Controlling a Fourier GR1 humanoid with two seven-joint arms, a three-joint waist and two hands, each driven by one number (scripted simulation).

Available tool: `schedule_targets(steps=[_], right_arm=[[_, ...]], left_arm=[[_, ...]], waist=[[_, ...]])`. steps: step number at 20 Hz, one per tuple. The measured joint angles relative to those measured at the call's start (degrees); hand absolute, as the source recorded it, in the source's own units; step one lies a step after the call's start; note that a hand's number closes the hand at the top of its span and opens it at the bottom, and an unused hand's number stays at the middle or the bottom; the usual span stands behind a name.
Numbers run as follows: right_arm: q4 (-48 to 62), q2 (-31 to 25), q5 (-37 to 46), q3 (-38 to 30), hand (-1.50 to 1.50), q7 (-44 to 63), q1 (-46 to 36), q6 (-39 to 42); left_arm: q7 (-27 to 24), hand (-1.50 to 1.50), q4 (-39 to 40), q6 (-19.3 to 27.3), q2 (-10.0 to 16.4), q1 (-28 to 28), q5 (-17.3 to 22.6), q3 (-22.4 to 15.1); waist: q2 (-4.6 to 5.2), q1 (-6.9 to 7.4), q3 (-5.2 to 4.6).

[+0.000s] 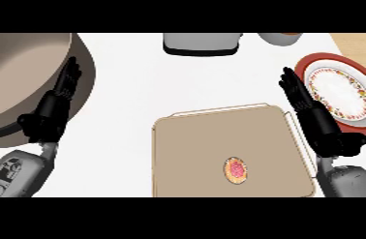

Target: Pick the cupcake from the tray and place it in the plate

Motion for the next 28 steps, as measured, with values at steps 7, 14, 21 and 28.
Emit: schedule_targets(steps=[7, 14, 21, 28], right_arm=[[-2.85, -6.97, -2.12, -5.15, 1.50, 2.49, -8.08, 5.23], [0.03, -5.11, 2.00, -11.35, -1.50, -5.77, -2.32, -2.39], [-5.99, -7.35, 0.34, -14.15, -1.50, -7.70, 4.25, 3.65], [-12.07, -18.80, 5.90, -9.47, -1.50, 1.33, 6.10, 13.15]], left_arm=[[6.29, 0.00, 3.96, -1.57, -5.50, 6.97, 5.07, -2.19], [10.76, 0.00, 2.58, -3.79, -9.06, 10.38, 8.74, -3.22], [11.35, 0.00, 1.94, -4.91, -10.87, 11.90, 7.65, -1.81], [11.77, 0.00, 1.39, -4.30, -11.78, 12.10, 6.34, -2.25]], waist=[[0.52, 0.64, 1.02], [0.34, 0.39, 1.78], [0.12, 0.33, 1.97], [0.03, 0.39, 1.94]])
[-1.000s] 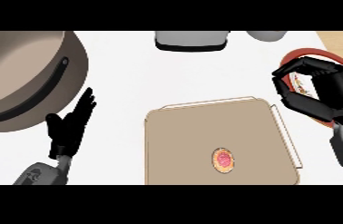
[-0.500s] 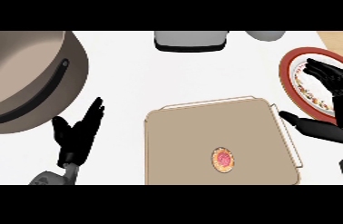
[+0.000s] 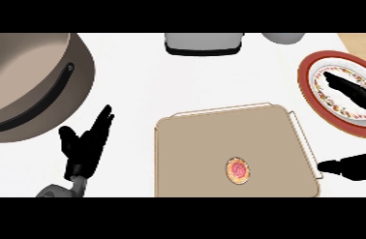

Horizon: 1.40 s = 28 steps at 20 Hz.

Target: Pick the cupcake from the tray and place it in the plate

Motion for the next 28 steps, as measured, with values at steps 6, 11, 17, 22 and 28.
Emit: schedule_targets(steps=[6, 11, 17, 22, 28], right_arm=[[-8.03, -2.63, 5.44, 6.37, -1.50, 12.38, -1.10, 3.25], [-12.99, 0.10, 10.87, 12.53, -1.50, 22.37, -2.71, 4.05], [-13.88, 6.02, 20.68, 19.46, -1.50, 28.72, -3.02, 3.22], [-12.90, 9.13, 23.97, 22.25, -1.50, 30.18, -1.53, 5.24], [-13.13, 14.00, 27.10, 24.73, -1.50, 32.78, -0.65, 7.23]], left_arm=[[1.50, 0.00, -0.40, -0.16, -0.43, -0.03, -0.50, 0.41], [2.10, 0.00, -0.89, -0.94, -0.87, 0.40, -1.16, 1.20], [2.22, 0.00, -2.01, -1.51, -1.67, 1.75, -2.88, 1.97], [3.22, 0.00, -2.45, -2.32, -2.49, 2.01, -3.79, 2.99], [2.87, 0.00, -1.84, -3.79, -3.85, 2.47, -5.29, 4.49]], waist=[[0.04, 0.25, -0.01], [0.09, 0.42, 0.01], [0.13, 0.46, 0.03], [0.12, 0.39, 0.10], [0.07, 0.37, 0.15]])
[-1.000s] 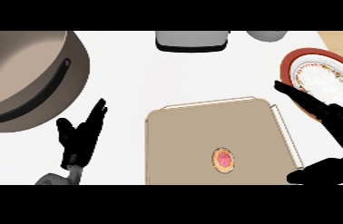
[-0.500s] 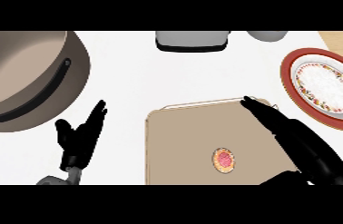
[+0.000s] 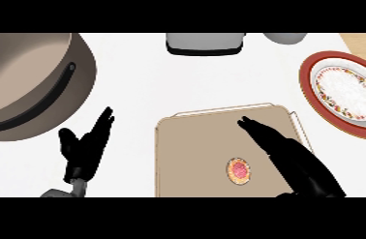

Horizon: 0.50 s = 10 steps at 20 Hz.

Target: Pick the cupcake from the tray and place it in the plate

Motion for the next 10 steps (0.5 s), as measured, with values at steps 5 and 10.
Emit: schedule_targets(steps=[5, 10], right_arm=[[0.96, 2.41, 5.97, 2.04, -1.50, 0.15, 0.94, 0.14], [2.64, 4.95, 12.55, 4.17, -1.50, 1.31, 1.83, -0.82]], left_arm=[[2.43, 0.00, -0.91, -0.74, -0.39, 0.00, -1.22, 1.12], [2.68, 0.00, -0.76, -1.76, -1.32, 0.14, -2.35, 2.18]], waist=[[0.03, -0.02, -0.06], [0.04, -0.05, -0.06]])
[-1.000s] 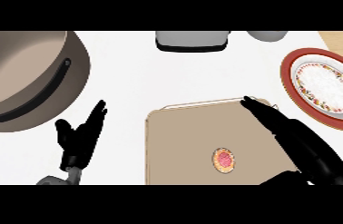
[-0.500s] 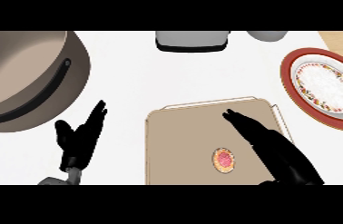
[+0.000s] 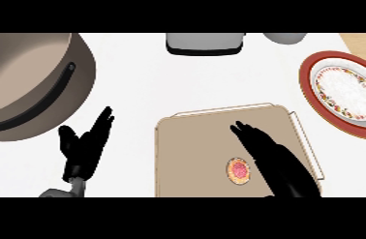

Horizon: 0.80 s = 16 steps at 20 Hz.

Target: Pick the cupcake from the tray and place it in the plate

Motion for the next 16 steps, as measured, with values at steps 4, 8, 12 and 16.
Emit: schedule_targets(steps=[4, 8, 12, 16], right_arm=[[3.65, 2.27, 3.68, 1.02, -1.50, -1.02, 0.00, -0.59], [7.17, 4.30, 4.53, 0.19, -1.50, -2.15, -1.70, 0.73], [10.51, 4.88, 5.80, -0.59, 1.50, -4.87, -1.52, 1.07], [13.46, 4.44, 8.29, 1.37, 1.50, -7.67, -2.51, 2.23]], left_arm=[[-0.81, 0.00, -0.03, -1.56, -0.35, 0.69, -0.66, 1.22], [-0.26, 0.00, -0.14, -1.48, -1.66, 0.75, -1.97, 1.53], [-0.71, 0.00, 0.50, -1.77, -3.13, 0.50, -3.28, 1.95], [0.25, 0.00, -0.20, -2.54, -2.90, 0.84, -3.23, 2.79]], waist=[[-0.01, 0.05, 0.03], [0.01, 0.09, 0.02], [-0.04, 0.08, 0.10], [-0.01, 0.16, 0.07]])
